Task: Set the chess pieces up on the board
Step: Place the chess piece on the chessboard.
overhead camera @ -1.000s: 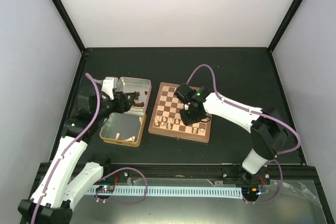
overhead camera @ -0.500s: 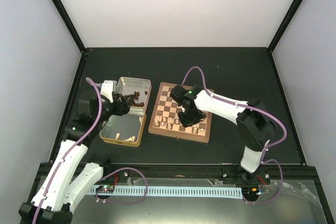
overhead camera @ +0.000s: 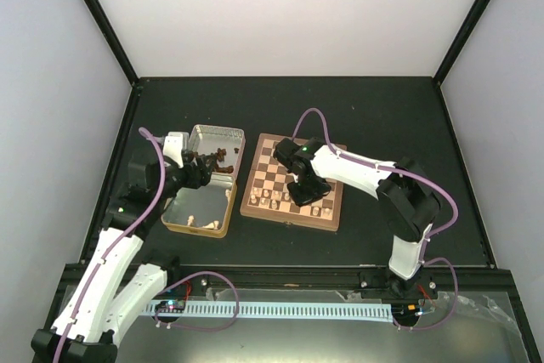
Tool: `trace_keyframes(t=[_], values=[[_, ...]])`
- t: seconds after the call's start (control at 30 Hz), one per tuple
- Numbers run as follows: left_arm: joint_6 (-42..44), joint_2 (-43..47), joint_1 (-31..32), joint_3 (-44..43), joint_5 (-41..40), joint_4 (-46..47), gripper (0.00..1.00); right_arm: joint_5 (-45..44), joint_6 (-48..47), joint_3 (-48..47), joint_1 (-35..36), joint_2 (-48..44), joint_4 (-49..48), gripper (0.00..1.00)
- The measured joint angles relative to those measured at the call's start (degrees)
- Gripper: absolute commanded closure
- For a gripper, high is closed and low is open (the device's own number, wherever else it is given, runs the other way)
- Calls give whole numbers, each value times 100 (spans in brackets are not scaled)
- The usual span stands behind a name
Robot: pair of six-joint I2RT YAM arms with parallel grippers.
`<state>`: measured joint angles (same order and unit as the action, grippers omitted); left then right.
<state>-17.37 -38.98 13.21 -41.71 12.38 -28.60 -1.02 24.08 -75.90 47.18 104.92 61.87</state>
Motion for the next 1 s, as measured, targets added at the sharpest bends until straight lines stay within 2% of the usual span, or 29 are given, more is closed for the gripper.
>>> trace_keyframes(t=[0.2, 0.37, 0.5, 0.73, 1.0], values=[[-33, 2, 0, 52, 2, 20, 24, 2, -37, 0, 0, 2, 20, 78], [-39, 0, 2, 74, 2, 37, 24, -28, -33, 0, 0, 2, 46, 76], [-42, 2, 2, 76, 2, 39, 24, -50, -15, 0, -2, 2, 46, 78], [-42, 2, 0, 92, 2, 42, 24, -101, 33, 0, -2, 2, -7, 90], [-44, 0, 0, 105, 2, 42, 24, -177, 52, -2, 0, 2, -48, 90]])
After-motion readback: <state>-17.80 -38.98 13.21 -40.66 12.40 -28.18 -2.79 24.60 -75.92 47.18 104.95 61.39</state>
